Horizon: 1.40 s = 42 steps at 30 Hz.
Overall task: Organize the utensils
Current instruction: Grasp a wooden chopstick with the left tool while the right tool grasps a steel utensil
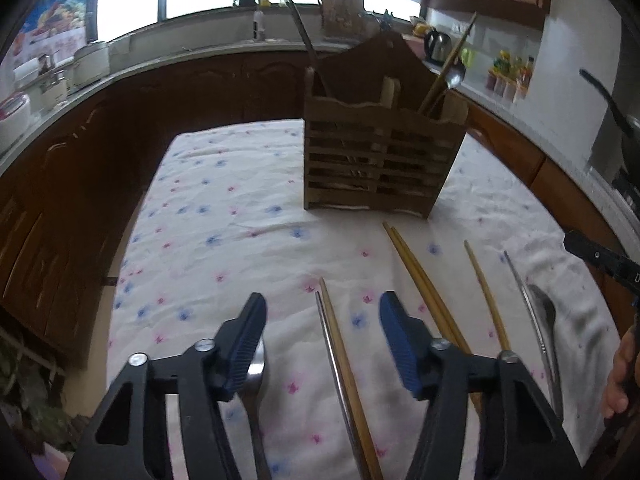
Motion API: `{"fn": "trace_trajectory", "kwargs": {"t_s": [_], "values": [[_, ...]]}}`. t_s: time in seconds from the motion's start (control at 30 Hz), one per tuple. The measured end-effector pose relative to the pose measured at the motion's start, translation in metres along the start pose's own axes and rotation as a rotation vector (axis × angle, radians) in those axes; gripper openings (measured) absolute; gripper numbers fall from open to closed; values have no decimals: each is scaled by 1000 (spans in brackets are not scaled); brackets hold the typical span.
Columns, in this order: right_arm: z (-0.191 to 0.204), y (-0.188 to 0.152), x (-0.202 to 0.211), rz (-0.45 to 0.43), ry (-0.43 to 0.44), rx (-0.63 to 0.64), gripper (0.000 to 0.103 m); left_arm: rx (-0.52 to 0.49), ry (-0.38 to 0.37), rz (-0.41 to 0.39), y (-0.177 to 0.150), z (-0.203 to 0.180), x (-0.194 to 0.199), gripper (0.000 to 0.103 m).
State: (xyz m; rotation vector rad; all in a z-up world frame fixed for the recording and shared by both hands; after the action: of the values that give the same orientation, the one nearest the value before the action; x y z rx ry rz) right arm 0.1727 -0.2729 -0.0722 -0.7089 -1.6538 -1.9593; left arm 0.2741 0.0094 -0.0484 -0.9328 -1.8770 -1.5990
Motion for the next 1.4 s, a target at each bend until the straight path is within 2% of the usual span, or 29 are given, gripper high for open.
{"fn": "trace_trajectory", "kwargs": {"t_s": [0.2, 0.43, 0.57, 0.73, 0.87, 0.9, 0.93, 0.97, 1.17, 1.4], "values": [[-5, 1, -23, 61, -5, 10, 35, -44, 7, 79, 11, -7, -39, 45], [-9, -1, -46, 129, -24, 32, 35, -103, 30, 155, 20, -14, -78, 39], [-12, -5, -59, 171, -37, 39, 30, -131, 37, 201, 16, -18, -94, 29], [-12, -12, -75, 229, -52, 63, 30, -142, 32, 201, 17, -22, -100, 25], [-8, -13, -83, 245, -86, 113, 25, -152, 18, 205, 18, -26, -102, 7], [-7, -14, -84, 249, -94, 124, 20, -156, 15, 205, 18, -28, -103, 5], [-6, -14, -84, 252, -109, 139, 8, -156, 13, 203, 18, -29, -103, 4], [-6, -14, -85, 249, -110, 145, 6, -155, 10, 201, 18, -29, -102, 4], [-2, -8, -77, 213, -62, 115, 4, -99, -21, 169, 20, -23, -93, 3], [10, 10, -50, 133, -1, 83, 4, -23, -86, 92, 29, -11, -57, 2]]}}
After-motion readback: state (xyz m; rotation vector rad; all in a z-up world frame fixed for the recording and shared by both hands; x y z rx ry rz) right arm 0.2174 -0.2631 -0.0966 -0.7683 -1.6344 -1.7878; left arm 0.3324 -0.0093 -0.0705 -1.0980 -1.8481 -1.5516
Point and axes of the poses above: each gripper's, at about its wrist camera, not at the fingertips, and x roughly against the way its jaws point, z to its left, y to its top, the point moved 6 cm from there along -x, roughly the way its jaws point, and after that the axes turned 9 degrees about x, right-handed, at the moved point
